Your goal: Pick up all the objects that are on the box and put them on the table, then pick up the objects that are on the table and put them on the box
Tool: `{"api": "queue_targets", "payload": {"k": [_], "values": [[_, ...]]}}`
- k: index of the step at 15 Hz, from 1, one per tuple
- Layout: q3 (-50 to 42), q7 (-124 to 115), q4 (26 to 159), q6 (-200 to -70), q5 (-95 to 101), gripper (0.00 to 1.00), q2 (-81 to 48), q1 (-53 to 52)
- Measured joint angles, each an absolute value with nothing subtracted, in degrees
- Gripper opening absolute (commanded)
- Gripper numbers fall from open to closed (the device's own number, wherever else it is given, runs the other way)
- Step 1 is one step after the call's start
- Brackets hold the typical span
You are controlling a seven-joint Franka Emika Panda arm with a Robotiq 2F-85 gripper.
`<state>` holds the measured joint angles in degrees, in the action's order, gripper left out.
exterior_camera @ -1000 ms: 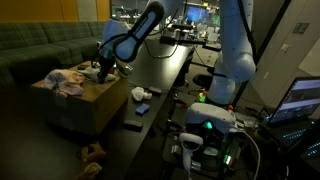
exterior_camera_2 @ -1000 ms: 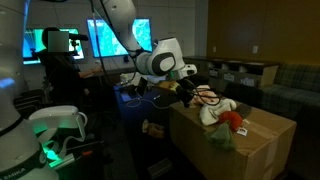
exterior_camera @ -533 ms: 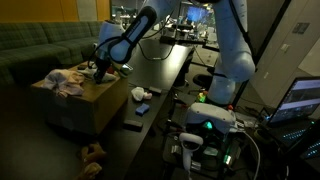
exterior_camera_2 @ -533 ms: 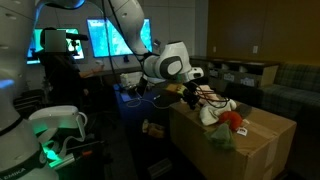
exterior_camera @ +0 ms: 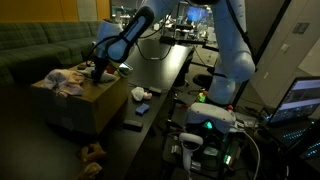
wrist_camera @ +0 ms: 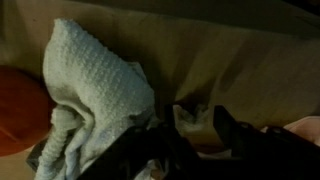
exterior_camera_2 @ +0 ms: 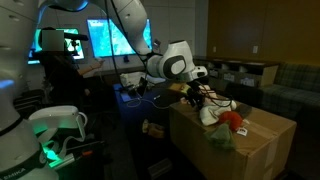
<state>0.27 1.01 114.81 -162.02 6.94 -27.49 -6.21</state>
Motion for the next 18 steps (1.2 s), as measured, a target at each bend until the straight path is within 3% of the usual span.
{"api": "queue_targets", "payload": {"k": [3,18], "values": [[-0.06,1.00,113.93,-162.02,6.94,0.99,-27.18,-6.14],[3.71,1.42,109.54,-158.12,7.85,1.00,-23.51,-8.12]]}}
